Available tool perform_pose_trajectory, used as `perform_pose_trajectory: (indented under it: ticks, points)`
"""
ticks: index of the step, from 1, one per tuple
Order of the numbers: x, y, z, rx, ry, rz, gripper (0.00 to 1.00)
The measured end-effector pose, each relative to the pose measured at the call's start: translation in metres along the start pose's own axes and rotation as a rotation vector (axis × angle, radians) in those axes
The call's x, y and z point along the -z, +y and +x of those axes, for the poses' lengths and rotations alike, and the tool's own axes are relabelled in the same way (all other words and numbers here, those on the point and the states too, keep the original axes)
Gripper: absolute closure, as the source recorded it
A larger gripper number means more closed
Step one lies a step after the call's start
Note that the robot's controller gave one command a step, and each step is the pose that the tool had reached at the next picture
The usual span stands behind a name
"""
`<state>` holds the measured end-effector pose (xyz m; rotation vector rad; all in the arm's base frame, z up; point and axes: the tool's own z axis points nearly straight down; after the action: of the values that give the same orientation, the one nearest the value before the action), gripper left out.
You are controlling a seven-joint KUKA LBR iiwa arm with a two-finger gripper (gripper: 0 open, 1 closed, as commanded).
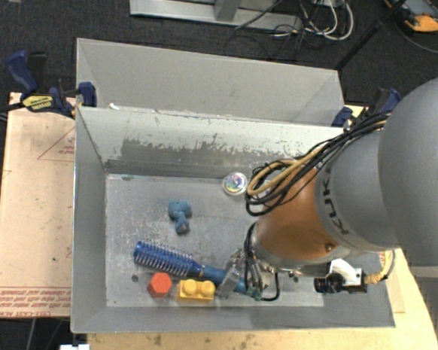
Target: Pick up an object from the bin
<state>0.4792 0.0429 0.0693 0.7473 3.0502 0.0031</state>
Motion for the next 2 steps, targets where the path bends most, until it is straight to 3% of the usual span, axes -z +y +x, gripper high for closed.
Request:
perform_pose_trajectory:
  ticks: [1,2]
  points:
    - [0.006,0.0,0.0,0.001,0.002,0.002,1.0]
    - [0.053,0.001,0.0,0.004,-0.002,-0.001,1.0]
